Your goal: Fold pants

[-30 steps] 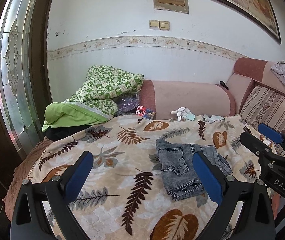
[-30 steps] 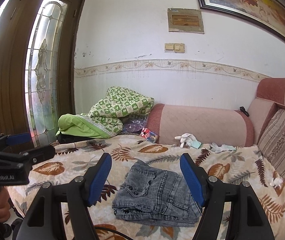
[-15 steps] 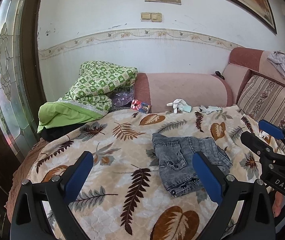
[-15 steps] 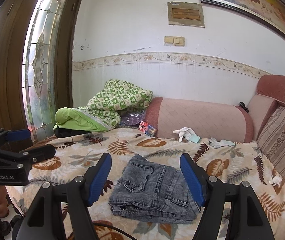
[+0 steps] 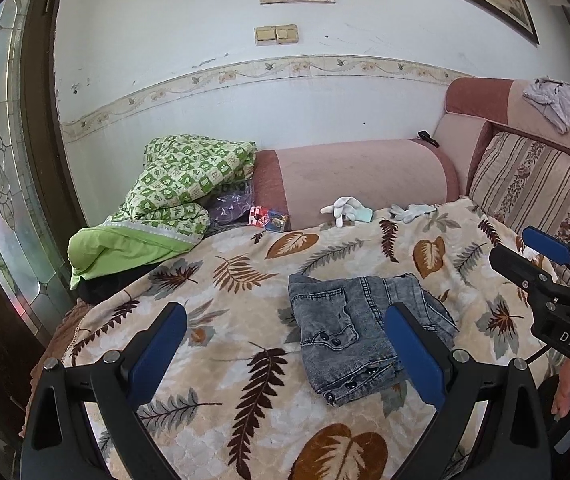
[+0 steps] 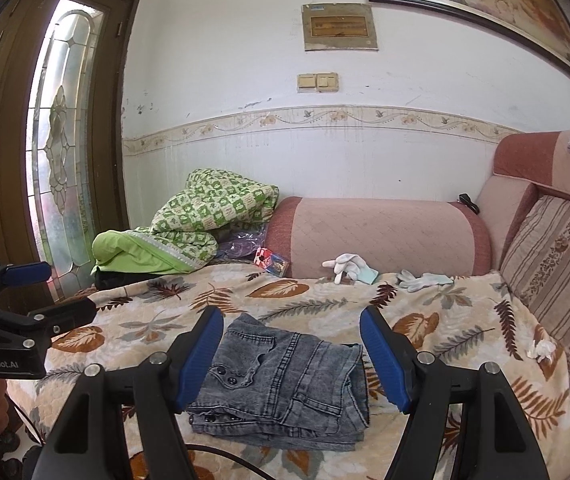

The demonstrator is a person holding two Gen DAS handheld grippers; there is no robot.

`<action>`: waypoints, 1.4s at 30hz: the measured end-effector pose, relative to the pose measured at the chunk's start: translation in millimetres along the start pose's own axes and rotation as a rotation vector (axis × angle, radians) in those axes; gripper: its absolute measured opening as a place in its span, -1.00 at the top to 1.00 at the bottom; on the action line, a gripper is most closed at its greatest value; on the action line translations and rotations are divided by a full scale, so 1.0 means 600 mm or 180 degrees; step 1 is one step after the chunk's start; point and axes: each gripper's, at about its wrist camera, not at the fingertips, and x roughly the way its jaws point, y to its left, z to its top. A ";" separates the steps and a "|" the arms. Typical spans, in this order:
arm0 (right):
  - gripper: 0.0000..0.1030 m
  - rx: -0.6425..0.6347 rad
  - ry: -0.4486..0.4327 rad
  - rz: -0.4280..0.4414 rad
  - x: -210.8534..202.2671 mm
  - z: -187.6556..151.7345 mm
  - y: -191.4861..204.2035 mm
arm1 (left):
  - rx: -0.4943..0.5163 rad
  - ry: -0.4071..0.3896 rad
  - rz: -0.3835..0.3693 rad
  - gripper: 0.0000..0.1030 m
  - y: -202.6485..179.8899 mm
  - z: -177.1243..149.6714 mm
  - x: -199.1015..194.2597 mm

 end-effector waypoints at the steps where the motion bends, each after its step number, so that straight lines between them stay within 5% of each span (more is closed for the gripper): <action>1: -0.44 0.0027 -0.0001 -0.0001 0.000 -0.001 -0.008 | 0.0002 0.0008 0.0010 -0.93 -0.004 0.001 0.002; 20: -0.44 0.0430 0.0081 -0.0078 -0.013 -0.049 -0.106 | -0.0003 0.0413 0.0130 -0.93 -0.037 -0.053 0.055; 42: -0.44 0.0402 0.0490 0.0155 0.018 -0.107 -0.081 | -0.0096 0.0923 0.0363 -0.93 -0.007 -0.145 0.104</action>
